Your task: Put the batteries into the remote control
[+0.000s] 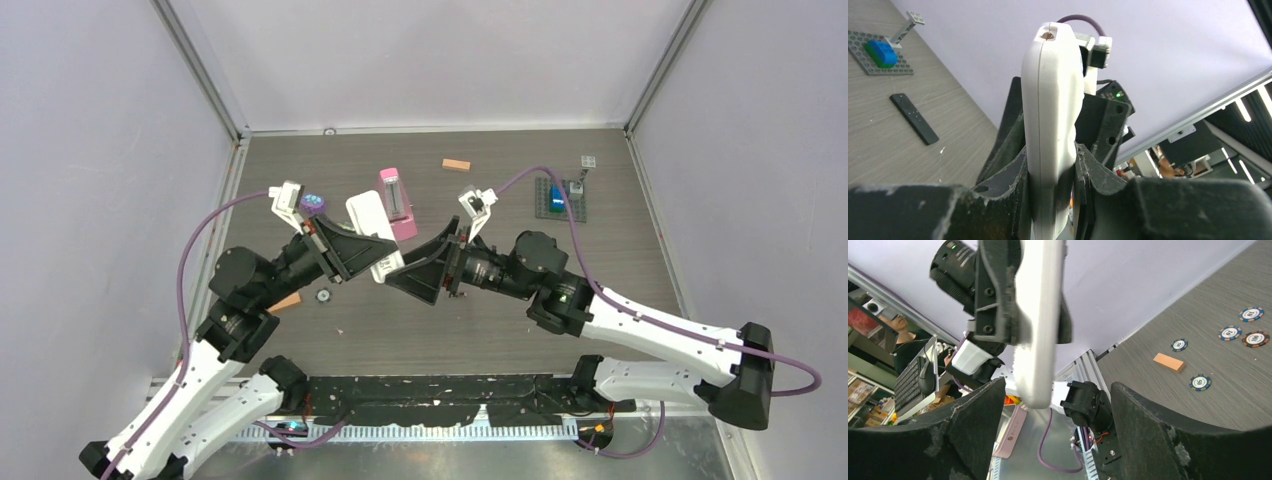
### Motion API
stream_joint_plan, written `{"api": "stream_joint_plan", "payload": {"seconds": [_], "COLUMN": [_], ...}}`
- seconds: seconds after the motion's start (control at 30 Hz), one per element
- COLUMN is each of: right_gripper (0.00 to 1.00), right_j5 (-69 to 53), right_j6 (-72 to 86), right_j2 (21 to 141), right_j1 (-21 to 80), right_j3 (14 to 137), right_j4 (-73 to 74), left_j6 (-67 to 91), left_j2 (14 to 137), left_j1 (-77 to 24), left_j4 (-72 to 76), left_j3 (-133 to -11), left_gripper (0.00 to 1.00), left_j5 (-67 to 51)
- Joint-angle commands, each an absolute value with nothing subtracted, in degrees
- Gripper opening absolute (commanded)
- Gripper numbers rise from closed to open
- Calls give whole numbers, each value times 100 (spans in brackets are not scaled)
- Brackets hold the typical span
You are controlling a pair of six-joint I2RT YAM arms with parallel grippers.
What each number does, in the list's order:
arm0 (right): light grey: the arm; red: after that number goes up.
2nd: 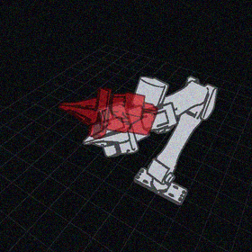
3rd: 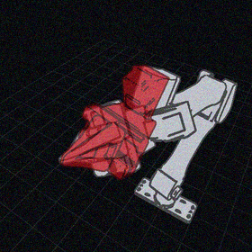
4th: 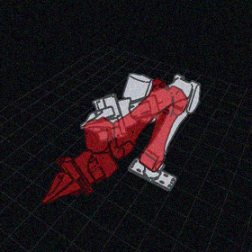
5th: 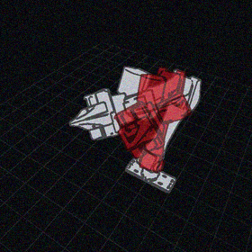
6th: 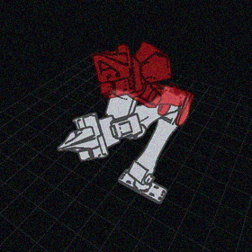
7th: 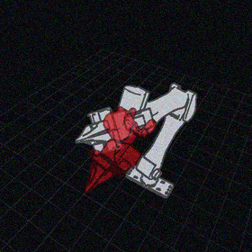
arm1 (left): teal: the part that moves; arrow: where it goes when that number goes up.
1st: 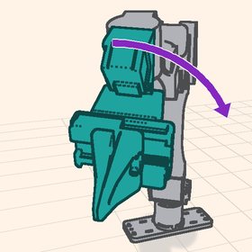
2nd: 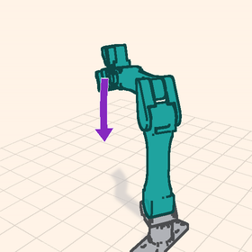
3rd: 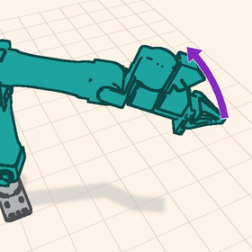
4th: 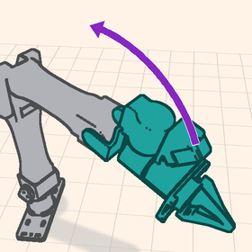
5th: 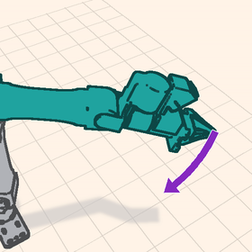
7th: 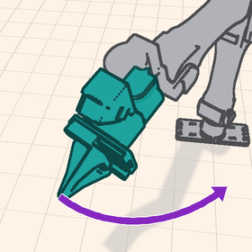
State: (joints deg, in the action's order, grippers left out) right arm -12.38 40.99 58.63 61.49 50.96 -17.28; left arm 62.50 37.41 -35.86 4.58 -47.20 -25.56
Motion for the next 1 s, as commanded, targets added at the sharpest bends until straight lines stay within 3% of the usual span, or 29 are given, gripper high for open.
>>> {"api": "stream_joint_plan", "payload": {"seconds": [0.0,0.23,0.3,0.47,0.53,0.57,0.7,0.8,0.97], "right_gripper": [78,62,53,16,8,7,6,5,5], "right_j5": [-998,-912,-1009,-1326,-1352,-1347,-1641,-2245,-3194], "right_j6": [4373,4594,4630,4764,4774,4771,4510,4133,3334], "right_j2": [6075,6391,6465,6522,6451,6381,6145,5934,5625], "right_j1": [6263,6380,6380,6381,6381,6381,6311,6139,5974], "right_j3": [5049,5147,5204,5272,5227,5215,5285,5617,6221], "right_j4": [-2623,-3247,-3228,-3044,-2927,-2799,-2179,-1399,562], "left_j6": [6748,6852,6808,6666,6565,6489,6011,5650,5266], "left_j2": [3509,3422,3406,3337,3291,3272,3210,3215,3345], "left_j1": [-3560,-3566,-3563,-3567,-3558,-3553,-3509,-3319,-3042], "left_j4": [1232,1404,1360,1190,1078,995,368,-417,-735], "left_j3": [-4389,-4177,-4181,-4227,-4258,-4275,-4550,-4891,-5245], "left_gripper": [0,0,0,4,13,22,66,75,78], "left_j5": [-2011,-1859,-1846,-1811,-1815,-1832,-2185,-2699,-4077]}}
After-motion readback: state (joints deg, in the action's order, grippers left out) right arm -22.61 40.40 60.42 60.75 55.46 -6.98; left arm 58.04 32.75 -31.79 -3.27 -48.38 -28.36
